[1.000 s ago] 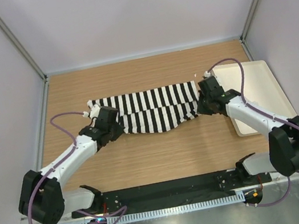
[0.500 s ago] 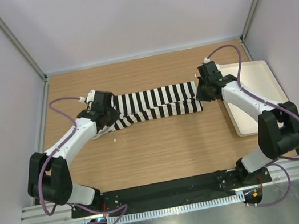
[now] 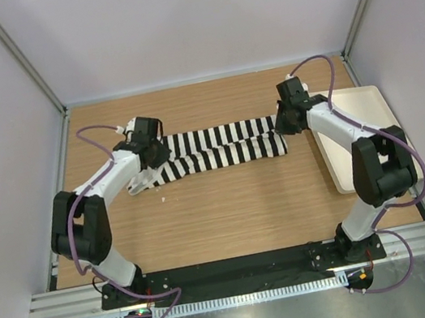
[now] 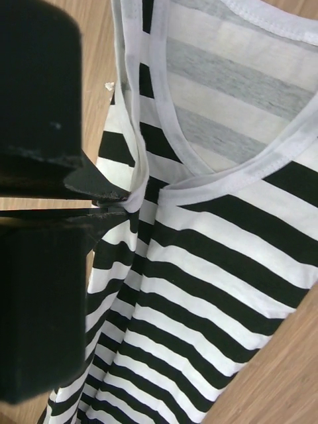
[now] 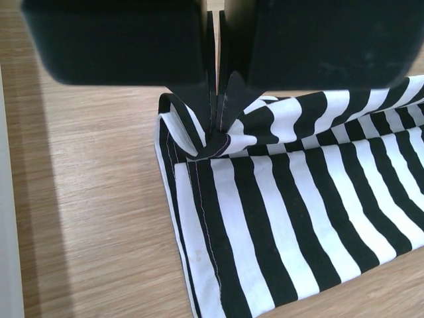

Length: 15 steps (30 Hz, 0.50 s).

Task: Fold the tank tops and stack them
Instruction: Fold the tank top

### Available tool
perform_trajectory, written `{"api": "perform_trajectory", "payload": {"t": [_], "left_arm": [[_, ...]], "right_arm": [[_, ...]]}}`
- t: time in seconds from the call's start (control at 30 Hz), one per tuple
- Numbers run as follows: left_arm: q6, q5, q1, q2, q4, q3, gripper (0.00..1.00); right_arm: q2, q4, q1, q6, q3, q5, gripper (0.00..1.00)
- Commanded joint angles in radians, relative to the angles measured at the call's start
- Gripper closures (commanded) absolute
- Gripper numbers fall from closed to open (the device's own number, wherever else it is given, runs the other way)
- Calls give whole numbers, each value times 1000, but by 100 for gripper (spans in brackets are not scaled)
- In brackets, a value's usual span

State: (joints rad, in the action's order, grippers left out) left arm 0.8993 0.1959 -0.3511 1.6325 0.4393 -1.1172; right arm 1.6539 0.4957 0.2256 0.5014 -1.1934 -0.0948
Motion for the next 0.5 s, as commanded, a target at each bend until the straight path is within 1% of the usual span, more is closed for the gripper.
{"api": "perform_trajectory", "payload": {"t": [0.0,0.27,0.47], "left_arm": [[-40,10,8,36,-4,-75,100],[-74,16,8,133,35,-183,100],[-86,19,8,184,47,-231,100]], "right_arm": [[20,-13,-9,-12,-61,-36,99],[93,-2,-20,-6,-133,-51,99],[152,9,-26,-6,-184,-68,99]]}}
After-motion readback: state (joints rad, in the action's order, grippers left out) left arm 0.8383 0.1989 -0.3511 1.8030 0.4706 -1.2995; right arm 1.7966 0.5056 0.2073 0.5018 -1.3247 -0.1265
